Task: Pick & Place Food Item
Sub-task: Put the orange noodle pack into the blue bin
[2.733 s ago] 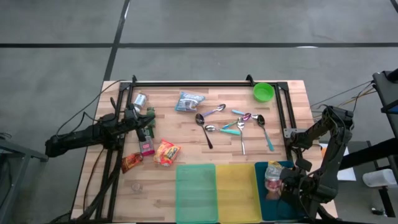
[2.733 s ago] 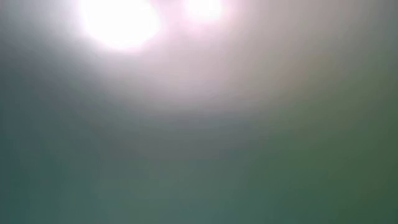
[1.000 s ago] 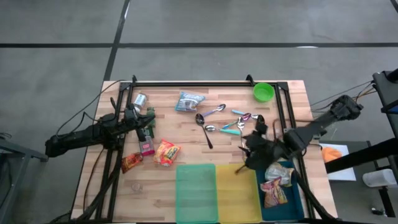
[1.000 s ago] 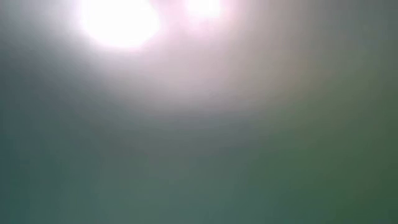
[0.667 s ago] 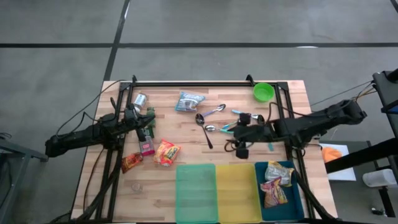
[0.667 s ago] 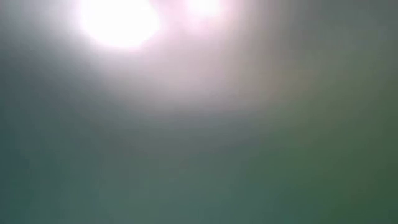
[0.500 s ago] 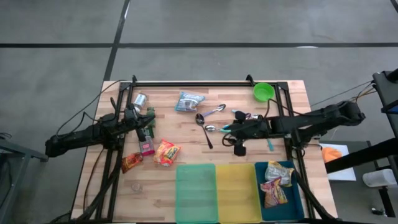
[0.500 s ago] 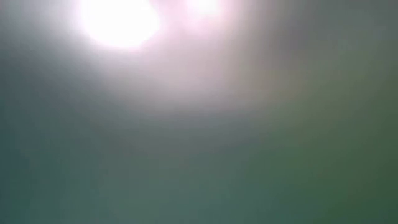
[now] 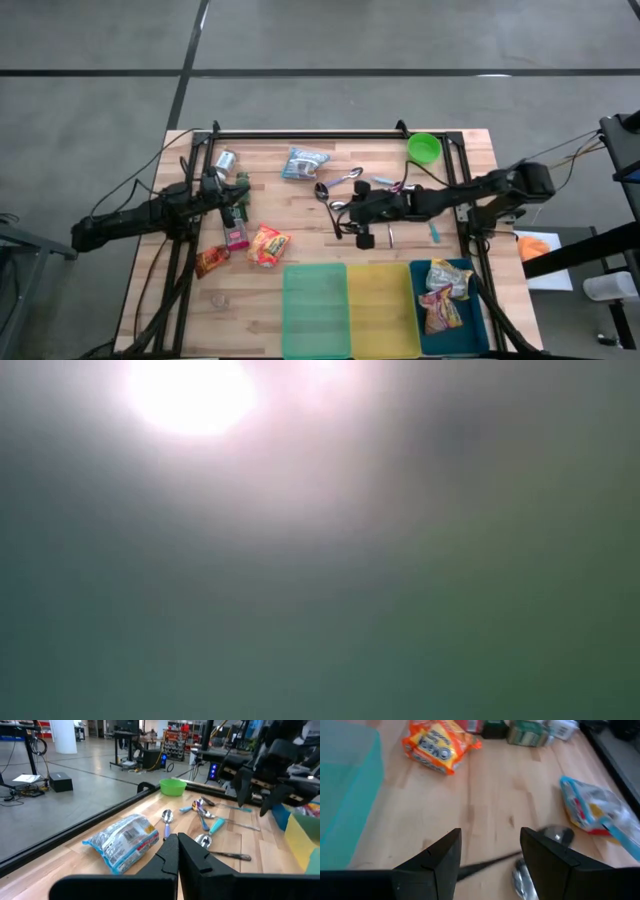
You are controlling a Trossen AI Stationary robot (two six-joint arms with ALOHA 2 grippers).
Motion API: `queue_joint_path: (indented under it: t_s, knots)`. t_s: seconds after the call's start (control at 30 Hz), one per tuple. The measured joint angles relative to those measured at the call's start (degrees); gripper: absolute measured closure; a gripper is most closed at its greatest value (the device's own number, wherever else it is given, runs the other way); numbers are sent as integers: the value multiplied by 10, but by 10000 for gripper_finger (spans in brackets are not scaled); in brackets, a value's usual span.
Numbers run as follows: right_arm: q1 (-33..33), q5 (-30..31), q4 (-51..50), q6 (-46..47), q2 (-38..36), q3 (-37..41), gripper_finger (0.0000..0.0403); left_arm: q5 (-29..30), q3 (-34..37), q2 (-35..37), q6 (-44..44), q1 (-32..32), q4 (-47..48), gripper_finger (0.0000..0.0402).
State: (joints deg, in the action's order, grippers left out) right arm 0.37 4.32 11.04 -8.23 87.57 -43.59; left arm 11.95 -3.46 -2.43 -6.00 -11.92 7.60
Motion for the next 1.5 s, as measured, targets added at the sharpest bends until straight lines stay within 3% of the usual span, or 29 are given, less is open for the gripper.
queue_joint_path:
  t_s: [0.2,0.9,1.07,1.5]
  knots:
    - [-22,-98,54,-30,55,-25,202,0,0,-4,0,0,0,402]
    - [-26,-124,89,-22,346,-269,202,0,0,-4,0,0,0,402]
    - [-26,-155,84,-13,380,-305,202,0,0,-4,0,0,0,402]
    - [-27,-164,80,-8,393,-322,202,0,0,-4,0,0,0,402]
